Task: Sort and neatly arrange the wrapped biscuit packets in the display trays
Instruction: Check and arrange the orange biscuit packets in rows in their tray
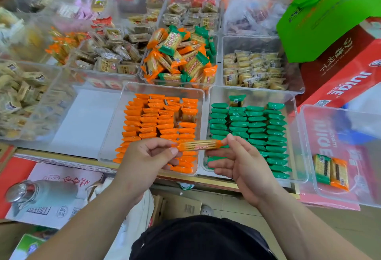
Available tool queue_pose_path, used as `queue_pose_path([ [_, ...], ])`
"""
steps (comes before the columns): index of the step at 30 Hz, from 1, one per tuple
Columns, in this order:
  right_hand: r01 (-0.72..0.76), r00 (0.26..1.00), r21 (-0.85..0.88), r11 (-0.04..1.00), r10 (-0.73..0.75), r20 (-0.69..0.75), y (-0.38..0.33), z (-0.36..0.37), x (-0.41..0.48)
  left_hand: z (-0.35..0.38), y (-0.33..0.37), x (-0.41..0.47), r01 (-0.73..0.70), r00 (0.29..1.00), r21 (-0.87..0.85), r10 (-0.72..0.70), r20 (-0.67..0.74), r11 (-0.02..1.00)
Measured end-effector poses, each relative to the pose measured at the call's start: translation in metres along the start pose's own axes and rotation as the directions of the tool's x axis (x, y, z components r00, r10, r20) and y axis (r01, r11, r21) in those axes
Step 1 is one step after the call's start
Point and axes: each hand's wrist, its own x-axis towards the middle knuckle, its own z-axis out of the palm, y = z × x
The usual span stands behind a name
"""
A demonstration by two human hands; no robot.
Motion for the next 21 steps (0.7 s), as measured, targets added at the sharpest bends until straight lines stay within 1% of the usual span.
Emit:
queue_pose_path([
  [2,0.006,0.998,0.024,1.000,-0.004,-0.058,0.000,0.001,0.011,0.001,-0.004,0.011,-0.037,0.999,-0.003,0.037,0.009,0.999],
  [5,0.033,0.990,0.082,0.996,-0.021,-0.139,-0.001,0.002,0.032,0.003,-0.012,0.031,-0.077,0.995,0.020,0.075,0.069,0.997],
  [7,0.060,0.984,0.050,0.997,-0.050,-0.172,-0.002,0.004,0.049,0.003,-0.024,0.050,-0.111,0.989,0.084,0.101,0.112,0.990],
  [8,0.082,0.980,-0.006,0.997,-0.082,-0.183,-0.003,0.004,0.058,0.002,-0.033,0.061,-0.133,0.985,0.170,0.112,0.128,0.976],
  [9,0.110,0.974,-0.076,0.991,-0.122,-0.188,-0.003,0.005,0.069,0.000,-0.044,0.074,-0.153,0.983,0.313,0.113,0.141,0.937],
  [10,0.140,0.967,-0.155,0.978,-0.168,-0.193,-0.003,0.005,0.079,-0.002,-0.056,0.087,-0.176,0.982,0.478,0.119,0.147,0.861],
  [11,0.172,0.955,-0.261,0.950,-0.226,-0.193,-0.004,0.006,0.090,-0.004,-0.069,0.100,-0.195,0.980,0.632,0.122,0.158,0.750],
  [12,0.211,0.936,-0.401,0.892,-0.303,-0.181,-0.006,0.007,0.101,-0.006,-0.080,0.112,-0.204,0.979,0.745,0.117,0.169,0.635],
  [13,0.247,0.912,-0.548,0.799,-0.383,-0.146,-0.007,0.008,0.113,-0.008,-0.090,0.121,-0.200,0.980,0.818,0.093,0.179,0.540],
  [14,0.281,0.888,-0.670,0.687,-0.451,-0.091,-0.009,0.011,0.123,-0.008,-0.098,0.127,-0.200,0.979,0.864,0.067,0.191,0.462],
  [15,0.315,0.863,-0.752,0.579,-0.504,-0.026,-0.010,0.014,0.132,-0.009,-0.106,0.132,-0.203,0.978,0.893,0.042,0.204,0.402],
  [16,0.351,0.840,-0.799,0.488,-0.541,0.038,-0.011,0.017,0.141,-0.008,-0.111,0.134,-0.208,0.976,0.910,0.020,0.215,0.359],
  [18,0.392,0.819,-0.853,0.345,-0.553,0.153,-0.010,0.023,0.159,-0.007,-0.116,0.134,-0.204,0.976,0.920,-0.003,0.217,0.335],
  [21,0.388,0.821,-0.913,0.125,-0.498,0.280,-0.004,0.030,0.183,-0.006,-0.116,0.134,-0.199,0.978,0.913,0.008,0.210,0.357],
])
